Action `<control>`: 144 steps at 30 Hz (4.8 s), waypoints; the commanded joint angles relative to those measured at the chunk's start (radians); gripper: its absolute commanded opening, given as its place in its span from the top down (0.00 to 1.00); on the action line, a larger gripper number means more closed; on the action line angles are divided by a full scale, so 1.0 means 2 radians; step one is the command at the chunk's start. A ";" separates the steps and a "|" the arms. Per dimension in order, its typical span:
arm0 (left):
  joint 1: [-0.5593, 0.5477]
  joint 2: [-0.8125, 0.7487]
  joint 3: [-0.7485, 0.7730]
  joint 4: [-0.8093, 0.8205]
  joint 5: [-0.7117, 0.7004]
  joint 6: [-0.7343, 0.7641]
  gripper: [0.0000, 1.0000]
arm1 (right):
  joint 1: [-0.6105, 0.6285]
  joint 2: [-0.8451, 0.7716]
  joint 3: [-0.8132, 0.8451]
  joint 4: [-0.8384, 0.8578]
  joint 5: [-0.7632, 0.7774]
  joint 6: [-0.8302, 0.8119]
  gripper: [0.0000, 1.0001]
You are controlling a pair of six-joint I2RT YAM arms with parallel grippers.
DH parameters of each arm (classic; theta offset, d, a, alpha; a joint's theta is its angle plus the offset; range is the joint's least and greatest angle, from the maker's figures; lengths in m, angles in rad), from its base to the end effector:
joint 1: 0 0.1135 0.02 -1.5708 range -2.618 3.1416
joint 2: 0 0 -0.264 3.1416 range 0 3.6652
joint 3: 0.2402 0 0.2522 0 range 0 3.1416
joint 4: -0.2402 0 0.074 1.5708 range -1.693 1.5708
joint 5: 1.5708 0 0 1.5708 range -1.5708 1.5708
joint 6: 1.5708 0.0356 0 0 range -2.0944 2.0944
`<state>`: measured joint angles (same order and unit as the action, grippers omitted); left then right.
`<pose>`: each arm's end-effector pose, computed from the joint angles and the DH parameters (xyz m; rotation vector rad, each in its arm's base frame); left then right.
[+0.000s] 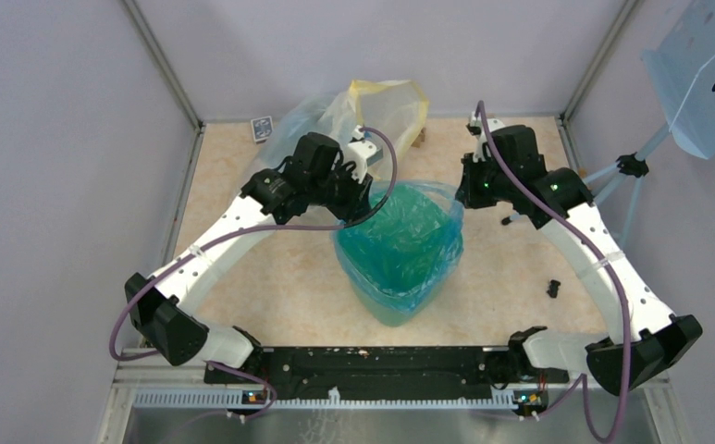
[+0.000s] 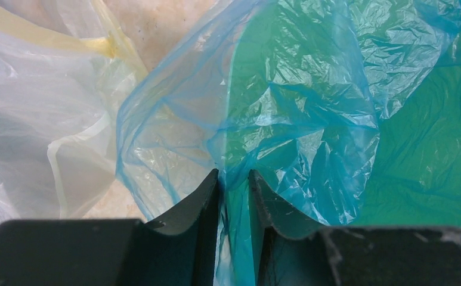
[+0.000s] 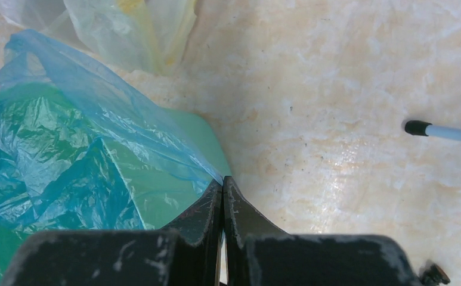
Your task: Put the trash bags into the trash bin
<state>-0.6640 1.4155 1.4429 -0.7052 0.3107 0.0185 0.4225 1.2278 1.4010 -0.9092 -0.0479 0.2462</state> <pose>0.2346 -0.1974 0.3734 0.9310 2.1067 -0.6899 0.2213 0.1013 0.3899 -0.2306 2.3272 0.3932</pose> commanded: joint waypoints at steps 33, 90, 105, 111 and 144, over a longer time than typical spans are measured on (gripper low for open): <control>-0.001 -0.052 -0.002 -0.034 -0.148 -0.070 1.00 | -0.020 -0.048 0.008 -0.043 0.019 0.016 0.90; -0.001 -0.091 -0.056 -0.018 -0.195 -0.188 1.00 | 0.129 -0.054 -0.097 0.010 0.131 0.105 1.00; 0.000 -0.085 -0.089 0.017 -0.183 -0.212 1.00 | 0.085 -0.101 -0.271 0.165 0.026 0.167 1.00; 0.002 -0.097 -0.076 0.015 -0.185 -0.220 0.69 | 0.084 -0.139 -0.248 0.137 0.073 0.156 0.80; 0.051 -0.355 -0.260 0.013 -0.161 -0.332 0.79 | 0.214 0.004 0.075 -0.008 0.046 0.000 1.00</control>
<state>-0.5652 0.7818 0.9981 -0.8005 -0.1070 -0.5636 0.7506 1.1278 1.4918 -0.8787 -0.0181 0.3023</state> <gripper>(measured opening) 0.230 0.004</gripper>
